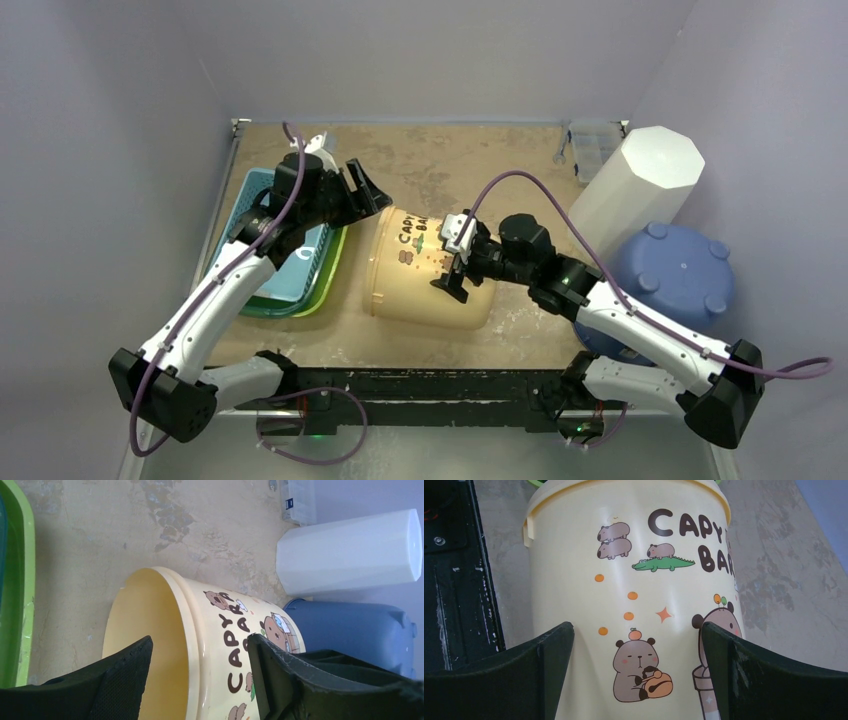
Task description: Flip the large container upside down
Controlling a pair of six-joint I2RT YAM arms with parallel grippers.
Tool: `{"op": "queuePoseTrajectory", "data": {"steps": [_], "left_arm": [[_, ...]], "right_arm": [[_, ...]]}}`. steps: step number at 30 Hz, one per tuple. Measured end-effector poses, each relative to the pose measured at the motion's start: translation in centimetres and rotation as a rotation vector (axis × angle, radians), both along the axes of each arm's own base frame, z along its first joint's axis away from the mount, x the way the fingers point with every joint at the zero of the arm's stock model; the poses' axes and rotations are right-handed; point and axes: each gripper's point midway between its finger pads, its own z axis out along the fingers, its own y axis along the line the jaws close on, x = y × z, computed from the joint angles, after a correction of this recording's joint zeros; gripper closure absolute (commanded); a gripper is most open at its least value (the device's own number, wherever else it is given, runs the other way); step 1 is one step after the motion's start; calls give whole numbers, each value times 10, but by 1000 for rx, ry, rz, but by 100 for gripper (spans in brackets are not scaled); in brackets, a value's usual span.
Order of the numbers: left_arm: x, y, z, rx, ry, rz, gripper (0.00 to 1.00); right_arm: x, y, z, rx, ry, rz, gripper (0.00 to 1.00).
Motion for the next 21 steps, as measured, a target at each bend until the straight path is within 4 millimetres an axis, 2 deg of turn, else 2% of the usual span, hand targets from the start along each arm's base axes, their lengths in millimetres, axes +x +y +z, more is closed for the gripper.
{"op": "queuePoseTrajectory", "data": {"steps": [3,6,14,18,21], "left_arm": [[-8,2,7,13,-22,-29,36],[-19,5,4,47,-19,-71,40],[-32,4,-8,101,-5,-161,43],[-36,-4,-13,122,-4,-210,50],[-38,-9,-21,145,11,-235,62]], "right_arm": [[0,0,1,3,-3,0,2],[0,0,0,4,-3,-1,3],[1,-1,0,6,-3,-12,2],[2,-1,0,7,-2,-18,2],[3,-1,1,9,-1,-22,2]]}}
